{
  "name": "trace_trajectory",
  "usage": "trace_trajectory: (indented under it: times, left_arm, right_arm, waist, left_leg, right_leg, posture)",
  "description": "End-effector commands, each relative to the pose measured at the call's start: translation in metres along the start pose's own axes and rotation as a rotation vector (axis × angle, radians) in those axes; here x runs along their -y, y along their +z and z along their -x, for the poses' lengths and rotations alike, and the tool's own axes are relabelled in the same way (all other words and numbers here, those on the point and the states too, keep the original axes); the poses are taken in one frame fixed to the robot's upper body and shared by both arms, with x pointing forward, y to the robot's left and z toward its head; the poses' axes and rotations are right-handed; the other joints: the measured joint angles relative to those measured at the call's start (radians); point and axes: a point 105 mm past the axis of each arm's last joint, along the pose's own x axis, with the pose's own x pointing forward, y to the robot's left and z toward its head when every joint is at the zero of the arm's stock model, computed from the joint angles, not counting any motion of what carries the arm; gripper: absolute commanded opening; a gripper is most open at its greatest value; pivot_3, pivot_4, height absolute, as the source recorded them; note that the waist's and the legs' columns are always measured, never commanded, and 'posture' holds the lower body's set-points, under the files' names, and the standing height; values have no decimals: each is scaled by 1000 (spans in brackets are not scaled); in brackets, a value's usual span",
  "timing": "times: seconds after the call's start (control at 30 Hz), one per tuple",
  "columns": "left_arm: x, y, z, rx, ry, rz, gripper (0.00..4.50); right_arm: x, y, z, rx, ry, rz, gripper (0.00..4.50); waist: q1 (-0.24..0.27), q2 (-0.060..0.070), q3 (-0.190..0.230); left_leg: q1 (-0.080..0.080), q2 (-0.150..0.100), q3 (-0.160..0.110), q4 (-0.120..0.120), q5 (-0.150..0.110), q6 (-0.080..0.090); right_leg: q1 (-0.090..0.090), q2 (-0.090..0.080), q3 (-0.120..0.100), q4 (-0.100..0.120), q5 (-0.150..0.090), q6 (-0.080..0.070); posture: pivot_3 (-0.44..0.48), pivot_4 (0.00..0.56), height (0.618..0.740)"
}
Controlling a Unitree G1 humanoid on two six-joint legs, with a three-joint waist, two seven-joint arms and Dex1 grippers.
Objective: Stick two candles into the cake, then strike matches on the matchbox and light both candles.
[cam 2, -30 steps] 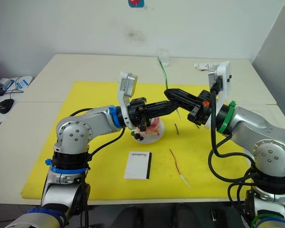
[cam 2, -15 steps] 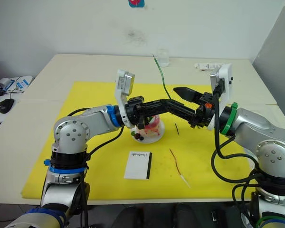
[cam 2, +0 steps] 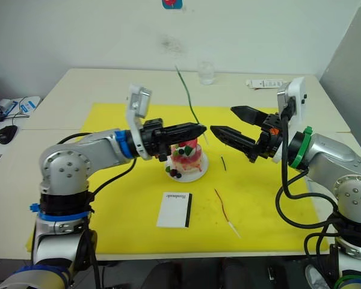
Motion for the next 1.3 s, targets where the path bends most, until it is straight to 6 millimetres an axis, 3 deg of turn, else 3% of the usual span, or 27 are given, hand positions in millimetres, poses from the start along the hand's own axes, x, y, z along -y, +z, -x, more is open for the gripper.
trace_trajectory:
  times: [0.03, 0.13, 0.23, 0.33, 0.6, 0.7, 0.87, 1.3]
  left_arm:
    - [0, 10, 21, 11, 69, -96, 0]
    - [-11, 14, 40, -10, 165, -181, 0]
    - [-19, 21, 55, -15, 208, -231, 0]
    - [-28, 24, 65, -29, 233, -281, 0]
    - [-48, 22, 59, -31, 200, -295, 0]
    - [-53, 23, 53, -15, 175, -260, 0]
    - [-62, 18, 52, -54, 150, -259, 0]
    - [-70, -1, 49, -99, 123, -266, 0]
  right_arm:
    - [-5, 2, -2, 32, -6, 59, 4492]
    - [-10, -14, -5, -21, 9, 83, 4492]
    - [-17, -37, -8, -134, 47, 142, 3640]
    - [-15, -45, -14, -164, 32, 150, 2550]
    - [-14, -48, -33, -165, -15, 150, 2550]
    - [-15, -47, -36, -165, -16, 139, 1942]
    - [-20, -52, -39, -194, 3, 145, 136]
    - [-30, -65, -46, -284, 30, 163, 19]
  waist:
    - [-2, 0, 0]
    - [-1, 1, 0]
    - [1, 1, 0]
    - [2, 0, 1]
    - [2, 0, 1]
    - [2, 0, 1]
    - [1, 0, 1]
    - [0, 0, 1]
  left_leg:
    - [0, 0, 0, 0, 0, 0]
    - [0, 0, 0, 0, 0, 0]
    - [0, 0, 0, 0, 0, 0]
    - [0, 0, 1, 0, 0, 0]
    - [0, 0, 1, 0, 0, 0]
    - [-1, 0, 0, 0, 0, 0]
    - [-2, 0, 1, 0, 0, 0]
    - [-4, 0, 1, 1, 0, 0]
  right_leg:
    - [0, 0, 0, 0, 0, 0]
    - [-1, 0, 0, 1, 0, 0]
    - [-1, 0, 0, 1, 0, 0]
    - [-1, -1, 0, 1, 0, 0]
    - [-1, -1, -1, 1, 0, 0]
    - [-2, -1, -1, 1, 0, 0]
    - [-3, -1, -1, 1, 0, 0]
    - [-5, -1, -1, 2, 0, -1]
  posture:
    - [0, 150, 740]
    - [0, 150, 740]
    - [0, 150, 740]
    - [0, 150, 740]
    - [0, 150, 740]
    - [0, 150, 740]
    - [0, 150, 740]
    - [0, 150, 740]
